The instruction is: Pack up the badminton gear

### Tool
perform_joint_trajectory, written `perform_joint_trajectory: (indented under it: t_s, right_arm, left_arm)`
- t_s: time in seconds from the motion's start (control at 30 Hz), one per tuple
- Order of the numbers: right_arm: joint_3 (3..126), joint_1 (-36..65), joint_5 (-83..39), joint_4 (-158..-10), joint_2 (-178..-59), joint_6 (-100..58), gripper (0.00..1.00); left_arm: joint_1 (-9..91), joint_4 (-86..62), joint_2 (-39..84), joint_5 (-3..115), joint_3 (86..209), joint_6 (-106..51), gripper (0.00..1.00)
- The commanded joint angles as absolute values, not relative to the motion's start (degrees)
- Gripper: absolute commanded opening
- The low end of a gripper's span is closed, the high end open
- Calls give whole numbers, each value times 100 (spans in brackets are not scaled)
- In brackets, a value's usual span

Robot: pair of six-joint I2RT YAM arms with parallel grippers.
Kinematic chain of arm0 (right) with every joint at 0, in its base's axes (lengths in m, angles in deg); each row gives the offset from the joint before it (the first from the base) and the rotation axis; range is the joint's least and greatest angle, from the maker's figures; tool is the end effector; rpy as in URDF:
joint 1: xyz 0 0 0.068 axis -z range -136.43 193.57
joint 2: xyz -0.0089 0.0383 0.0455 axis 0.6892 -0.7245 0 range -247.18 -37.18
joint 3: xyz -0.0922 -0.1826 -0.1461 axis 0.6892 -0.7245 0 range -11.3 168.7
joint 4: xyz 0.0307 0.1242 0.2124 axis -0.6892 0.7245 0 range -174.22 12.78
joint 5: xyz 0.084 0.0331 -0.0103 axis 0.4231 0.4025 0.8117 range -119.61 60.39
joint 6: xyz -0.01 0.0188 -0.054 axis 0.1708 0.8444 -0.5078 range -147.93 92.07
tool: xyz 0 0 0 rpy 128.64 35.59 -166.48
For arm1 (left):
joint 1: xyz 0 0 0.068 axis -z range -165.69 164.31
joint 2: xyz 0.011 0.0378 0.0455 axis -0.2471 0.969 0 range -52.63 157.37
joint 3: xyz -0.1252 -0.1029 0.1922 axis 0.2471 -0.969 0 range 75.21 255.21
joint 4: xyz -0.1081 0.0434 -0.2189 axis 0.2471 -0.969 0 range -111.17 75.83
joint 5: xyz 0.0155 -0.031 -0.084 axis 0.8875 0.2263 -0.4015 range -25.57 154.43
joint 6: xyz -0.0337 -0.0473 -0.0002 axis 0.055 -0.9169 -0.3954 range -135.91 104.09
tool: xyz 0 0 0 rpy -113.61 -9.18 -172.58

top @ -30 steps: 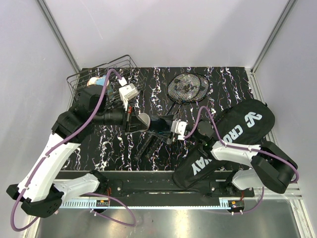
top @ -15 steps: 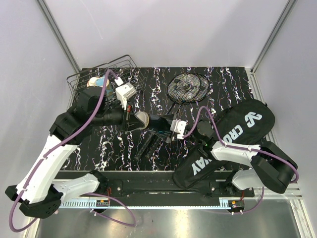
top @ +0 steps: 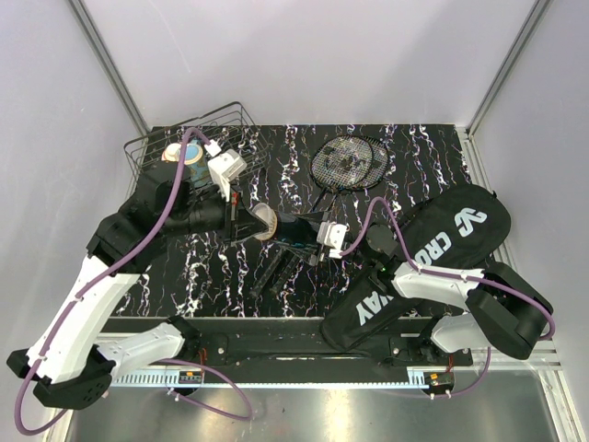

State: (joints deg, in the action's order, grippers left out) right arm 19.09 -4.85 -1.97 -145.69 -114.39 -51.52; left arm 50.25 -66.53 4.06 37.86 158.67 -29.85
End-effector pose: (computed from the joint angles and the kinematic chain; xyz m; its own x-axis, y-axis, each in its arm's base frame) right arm 0.1682 0.2186 0.2503 0.5382 0.0724 -0.8397 -0.8131 0.3068 -0.4947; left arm 0.1237 -0.1126 0.4250 -0.5445 0.1287 -0.8289 0.7423 0.5341 -0.4047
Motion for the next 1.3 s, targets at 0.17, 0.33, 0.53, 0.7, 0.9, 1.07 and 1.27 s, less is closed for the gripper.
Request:
perform_joint_trajectory:
  t_s: [0.17, 0.33, 0.53, 0.7, 0.9, 1.07, 1.27]
  right_arm:
    - [1964, -521, -254, -14882, -11391, -4999, 41]
    - [1946, -521, -280, -14882, -11374, -5034, 41]
    - [1963, -521, -210, -14917, -11391, -4973, 41]
    - [1955, -521, -219, -14864, -11365, -5034, 41]
    - [1946, -521, -43, -14891, -11347, -5043, 41]
    - [1858, -530, 220, -14961, -11207, -5078, 41]
    - [1753, -547, 519, -15040, -10891, -4990, 39]
  left_arm:
    - [5034, -6268, 591, 3323, 15704, -3112, 0]
    - [5025, -6655, 547, 3402, 15774, -2945, 0]
    - [5025, -6840, 634, 3033, 15695, -2866, 0]
    - [5034, -7051, 810, 2936, 15792, -2655, 0]
    - [5034, -7376, 1126, 2515, 15914, -2322, 0]
    - [5025, -7657, 1504, 1961, 16231, -1952, 13]
    - [5034, -7430, 1847, 1354, 16126, -1960, 21]
